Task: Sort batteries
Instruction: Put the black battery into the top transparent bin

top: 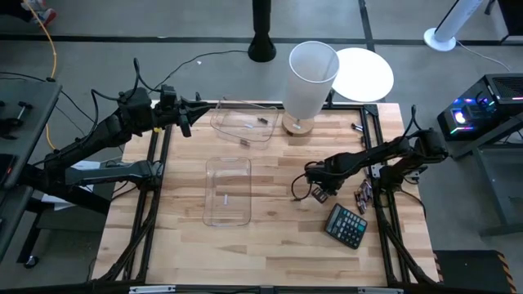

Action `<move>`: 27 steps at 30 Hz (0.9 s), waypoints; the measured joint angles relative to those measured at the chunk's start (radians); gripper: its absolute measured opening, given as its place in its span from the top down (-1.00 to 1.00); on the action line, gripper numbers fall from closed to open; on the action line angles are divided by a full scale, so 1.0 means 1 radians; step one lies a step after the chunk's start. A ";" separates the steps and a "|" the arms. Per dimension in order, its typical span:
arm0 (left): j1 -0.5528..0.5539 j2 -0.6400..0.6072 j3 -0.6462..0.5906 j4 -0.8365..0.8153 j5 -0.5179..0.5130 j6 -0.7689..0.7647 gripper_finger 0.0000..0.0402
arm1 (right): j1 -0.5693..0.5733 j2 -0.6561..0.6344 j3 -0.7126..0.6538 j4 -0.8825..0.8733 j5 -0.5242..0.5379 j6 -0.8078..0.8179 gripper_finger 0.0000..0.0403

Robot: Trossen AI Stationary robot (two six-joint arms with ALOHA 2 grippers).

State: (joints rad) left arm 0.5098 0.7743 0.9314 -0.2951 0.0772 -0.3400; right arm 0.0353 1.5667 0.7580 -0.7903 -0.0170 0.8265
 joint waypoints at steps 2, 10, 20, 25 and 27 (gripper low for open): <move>0.000 0.000 0.000 0.000 0.000 -0.013 0.47 | -0.015 0.008 0.055 0.034 0.021 -0.050 0.89; 0.000 0.000 0.000 0.001 -0.001 -0.017 0.47 | -0.151 0.000 0.334 0.350 0.182 -0.287 0.91; 0.000 0.000 0.000 0.001 -0.001 -0.017 0.47 | -0.345 0.029 0.376 0.892 0.201 -0.341 0.41; 0.000 0.000 0.000 0.001 -0.002 -0.016 0.47 | -0.363 0.034 0.374 0.855 0.100 -0.304 0.15; 0.000 0.000 0.000 0.000 -0.001 -0.016 0.47 | -0.355 0.028 0.374 0.828 0.025 -0.308 0.11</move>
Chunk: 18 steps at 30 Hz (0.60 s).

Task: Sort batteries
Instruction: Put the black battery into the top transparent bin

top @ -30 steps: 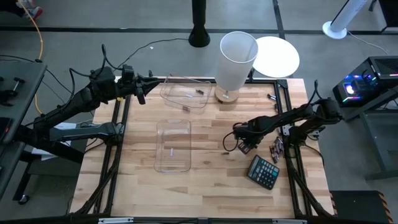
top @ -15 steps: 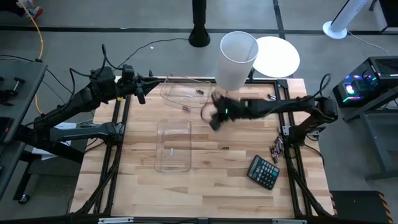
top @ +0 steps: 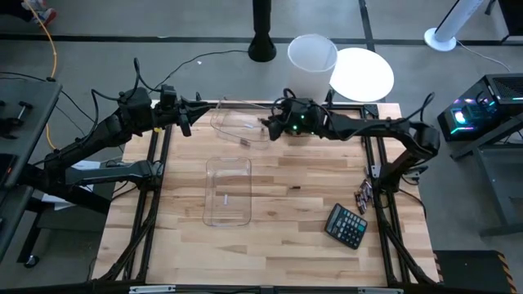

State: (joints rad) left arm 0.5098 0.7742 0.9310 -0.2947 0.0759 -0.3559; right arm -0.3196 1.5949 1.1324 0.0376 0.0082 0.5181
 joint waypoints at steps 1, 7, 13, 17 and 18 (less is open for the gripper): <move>0.000 0.000 0.000 0.000 0.000 0.000 0.47 | 0.008 -0.003 0.000 -0.022 -0.042 0.000 0.11; 0.000 0.000 0.000 0.000 0.000 0.001 0.47 | 0.107 -0.014 -0.001 -0.407 -0.206 -0.138 0.10; 0.000 0.000 0.000 0.000 -0.003 0.001 0.47 | 0.196 -0.009 -0.101 -0.597 -0.133 -0.397 0.10; 0.000 0.002 0.000 0.000 -0.003 0.001 0.47 | 0.195 -0.008 -0.212 -0.486 -0.140 -0.468 0.10; 0.000 0.002 0.000 -0.001 -0.003 0.000 0.47 | 0.195 -0.008 -0.233 -0.460 -0.141 -0.477 0.10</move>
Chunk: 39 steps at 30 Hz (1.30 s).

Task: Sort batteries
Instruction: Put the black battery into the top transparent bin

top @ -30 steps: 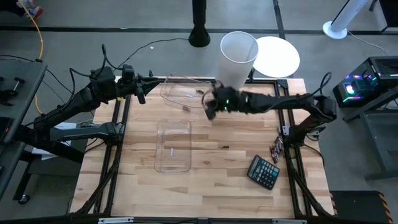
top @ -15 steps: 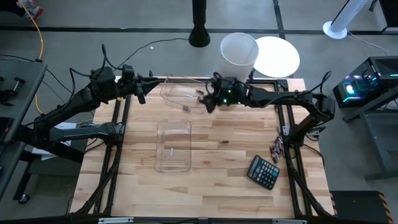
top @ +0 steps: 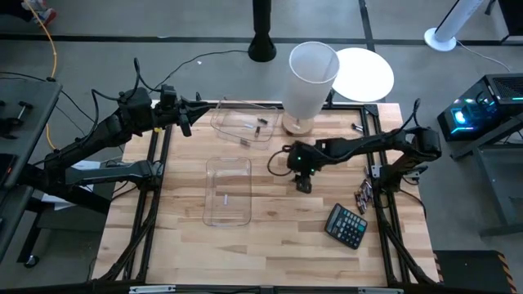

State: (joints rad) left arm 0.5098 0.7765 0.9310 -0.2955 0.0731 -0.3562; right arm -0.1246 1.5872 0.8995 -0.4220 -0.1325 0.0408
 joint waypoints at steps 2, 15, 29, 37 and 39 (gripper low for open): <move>0.000 0.000 0.000 0.000 0.000 -0.001 0.47 | 0.000 0.001 -0.029 0.042 0.000 -0.026 0.09; 0.000 0.034 0.000 0.000 0.000 -0.010 0.47 | -0.003 0.189 -0.024 0.153 0.098 -0.076 0.15; 0.000 0.050 0.000 -0.002 0.000 -0.004 0.47 | -0.027 0.194 0.329 0.188 0.117 -0.081 0.96; 0.000 0.050 0.000 -0.009 -0.001 0.027 0.47 | -0.109 0.193 0.467 0.264 0.327 -0.025 0.75; 0.000 0.050 0.000 -0.008 -0.001 0.035 0.47 | -0.142 0.194 0.467 0.243 0.335 0.017 0.67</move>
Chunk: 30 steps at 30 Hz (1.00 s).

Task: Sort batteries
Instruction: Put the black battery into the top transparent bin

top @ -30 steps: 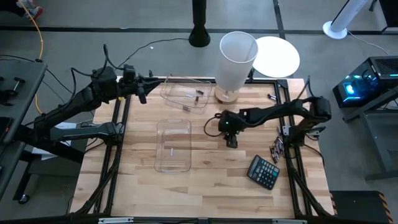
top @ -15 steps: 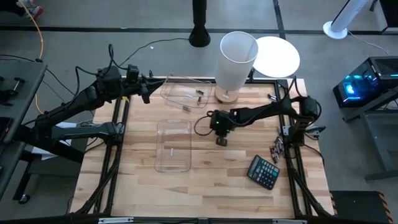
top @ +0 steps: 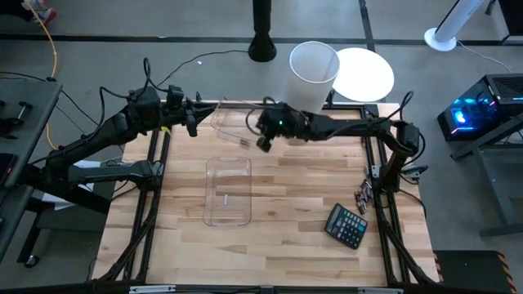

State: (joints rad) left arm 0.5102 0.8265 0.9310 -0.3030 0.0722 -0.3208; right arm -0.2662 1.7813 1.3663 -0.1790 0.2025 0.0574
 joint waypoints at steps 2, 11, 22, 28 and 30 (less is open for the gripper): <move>0.000 0.000 0.000 0.000 0.000 0.001 0.47 | -0.028 0.000 0.000 -0.041 -0.006 0.069 0.58; 0.000 0.000 0.000 0.000 -0.001 0.019 0.47 | -0.050 -0.051 0.000 -0.251 -0.167 0.150 0.18; 0.000 0.018 0.000 0.001 -0.002 0.045 0.47 | 0.177 -0.088 -0.003 -0.622 -0.278 0.124 0.15; 0.000 0.018 0.000 -0.015 0.003 0.042 0.47 | 0.276 -0.097 -0.090 -0.945 -0.294 0.320 0.15; 0.000 0.020 0.000 -0.015 0.016 0.044 0.47 | 0.318 -0.129 -0.166 -0.998 -0.328 0.433 0.15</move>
State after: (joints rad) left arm 0.5098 0.8461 0.9310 -0.3184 0.0882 -0.2771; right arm 0.0514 1.6518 1.2001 -1.1768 -0.1255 0.4909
